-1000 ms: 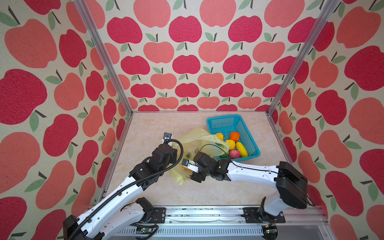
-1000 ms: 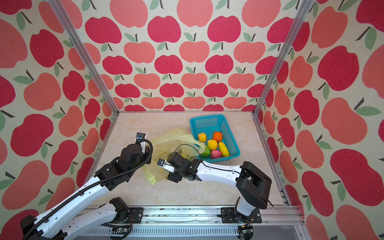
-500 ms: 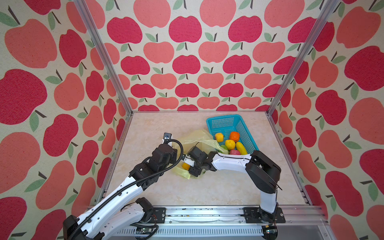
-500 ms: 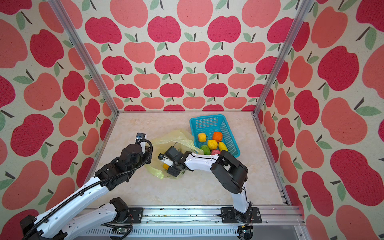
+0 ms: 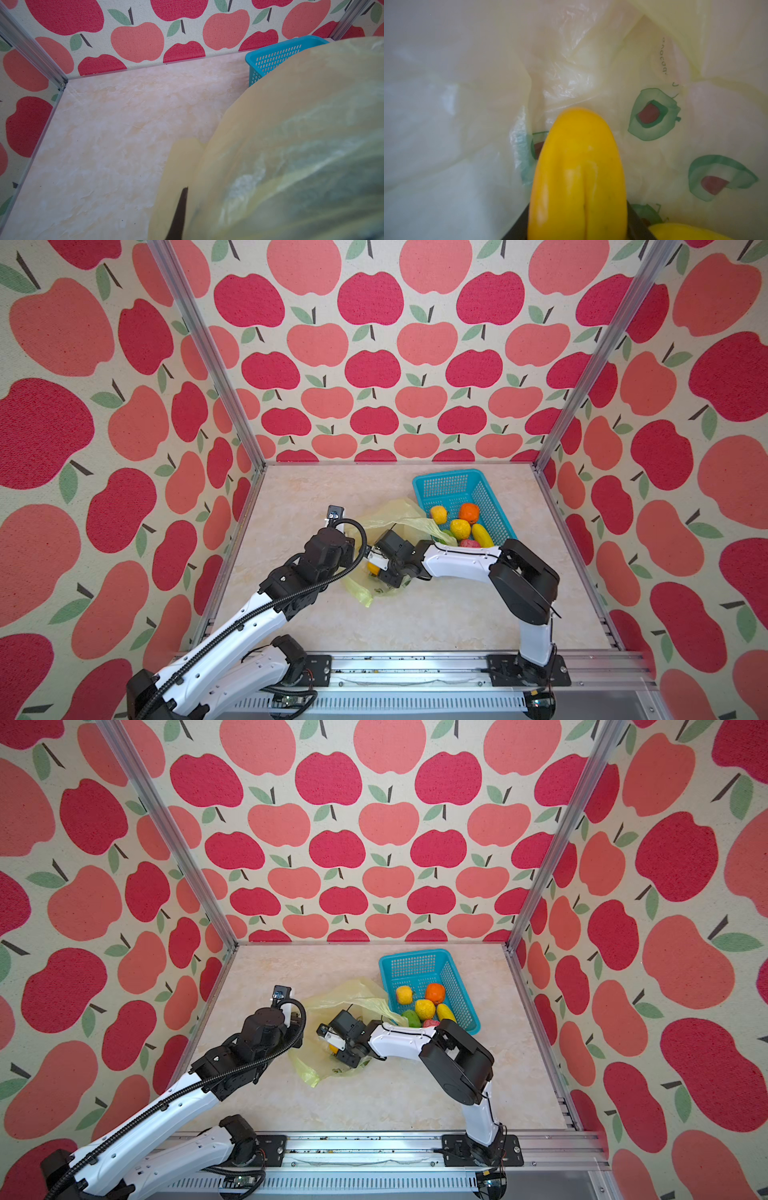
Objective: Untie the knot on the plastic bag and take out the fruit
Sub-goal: 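Lift the yellow elongated fruit out of the bag and carry it over the basket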
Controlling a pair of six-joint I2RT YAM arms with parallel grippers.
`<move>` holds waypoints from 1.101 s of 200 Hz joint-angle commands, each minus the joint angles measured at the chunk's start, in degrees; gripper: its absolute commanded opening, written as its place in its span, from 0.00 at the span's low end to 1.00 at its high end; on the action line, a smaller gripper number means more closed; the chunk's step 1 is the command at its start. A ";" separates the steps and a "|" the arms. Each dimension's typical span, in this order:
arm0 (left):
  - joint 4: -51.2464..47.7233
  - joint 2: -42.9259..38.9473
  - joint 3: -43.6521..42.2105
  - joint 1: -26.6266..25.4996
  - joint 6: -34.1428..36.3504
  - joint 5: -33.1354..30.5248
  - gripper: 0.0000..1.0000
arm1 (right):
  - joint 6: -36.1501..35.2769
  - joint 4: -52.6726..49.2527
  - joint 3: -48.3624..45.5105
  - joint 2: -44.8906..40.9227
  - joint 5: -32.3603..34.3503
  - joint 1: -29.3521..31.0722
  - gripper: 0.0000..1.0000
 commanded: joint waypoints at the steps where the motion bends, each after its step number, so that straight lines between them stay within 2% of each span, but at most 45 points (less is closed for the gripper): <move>1: -0.03 -0.10 -0.14 0.33 -0.52 0.66 0.00 | 1.10 1.85 -1.99 -4.03 -0.24 -0.33 0.40; 59: -0.07 -0.14 -0.14 0.34 -0.52 0.54 0.00 | 2.54 8.46 -7.79 -11.75 1.35 -0.33 0.22; 119: -0.06 0.07 -0.14 0.35 -0.52 0.56 0.00 | 4.32 13.60 -12.93 -19.16 -4.47 -0.33 0.15; 163: -0.06 -0.01 -0.15 0.34 -0.56 0.62 0.00 | 6.32 23.05 -21.21 -29.77 -11.17 -0.33 0.13; 220: 0.00 -0.04 -0.14 0.32 -0.60 0.70 0.00 | 7.88 29.59 -30.42 -45.55 -10.35 -0.61 0.09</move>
